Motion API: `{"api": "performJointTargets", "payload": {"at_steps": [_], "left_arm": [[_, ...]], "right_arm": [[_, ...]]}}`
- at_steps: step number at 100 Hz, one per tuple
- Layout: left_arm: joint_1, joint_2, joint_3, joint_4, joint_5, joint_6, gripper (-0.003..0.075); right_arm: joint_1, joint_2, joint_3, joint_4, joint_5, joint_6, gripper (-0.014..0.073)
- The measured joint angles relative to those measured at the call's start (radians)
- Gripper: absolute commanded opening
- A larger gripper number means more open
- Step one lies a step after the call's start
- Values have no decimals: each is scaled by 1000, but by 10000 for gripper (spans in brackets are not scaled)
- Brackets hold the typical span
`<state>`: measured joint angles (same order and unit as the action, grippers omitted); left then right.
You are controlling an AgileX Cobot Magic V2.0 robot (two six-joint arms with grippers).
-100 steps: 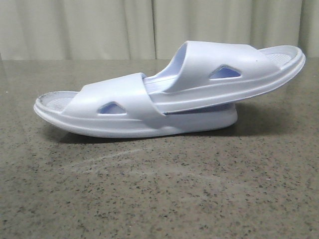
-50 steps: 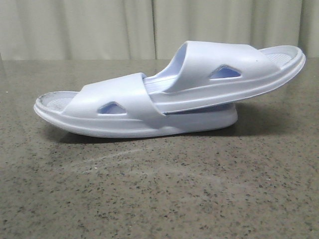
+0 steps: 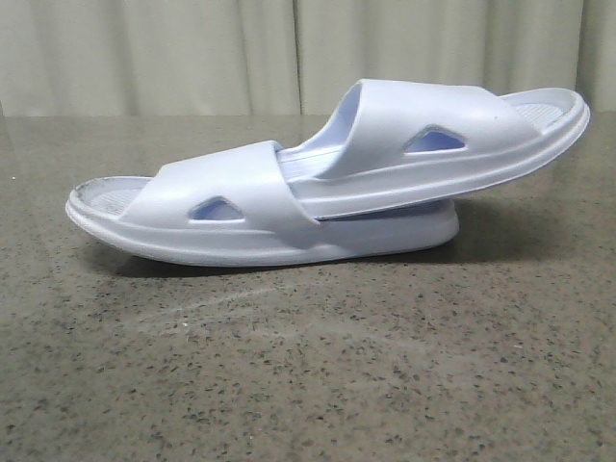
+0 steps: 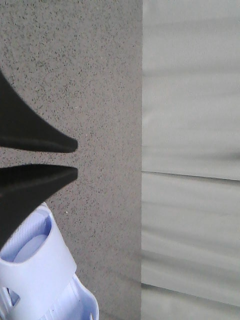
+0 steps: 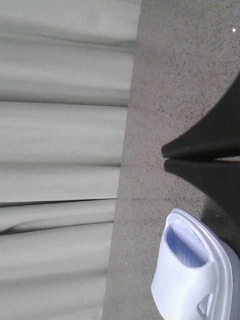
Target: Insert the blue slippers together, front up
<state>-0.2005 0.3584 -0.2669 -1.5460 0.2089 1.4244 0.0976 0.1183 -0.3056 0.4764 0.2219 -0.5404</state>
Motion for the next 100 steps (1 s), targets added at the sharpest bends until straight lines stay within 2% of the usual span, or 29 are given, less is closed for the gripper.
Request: {"api": "performJointTargets", "payload": {"at_steps": [33,42,49,56,73,80,87,100], "left_arm": [[0,-6,0,2,-21,0,16],[0,-16,0,68,-31,-3,16],[0,-30,0,185,-31,-67,16],[0,-49,0,359,-27,-207,16],[0,-106,15,909,10,-723,16],[0,-144,40,1090,17,-903,16],[0,-189,72,1236,24,-1053,16],[0,-281,140,1418,38,-1235,16]], "right_arm": [[0,0,0,0,0,0,-107],[0,0,0,0,0,0,-107],[0,0,0,0,0,0,-107],[0,0,0,0,0,0,-107],[0,0,0,0,0,0,-107],[0,0,0,0,0,0,-107],[0,0,0,0,0,0,-107],[0,0,0,0,0,0,-107]]}}
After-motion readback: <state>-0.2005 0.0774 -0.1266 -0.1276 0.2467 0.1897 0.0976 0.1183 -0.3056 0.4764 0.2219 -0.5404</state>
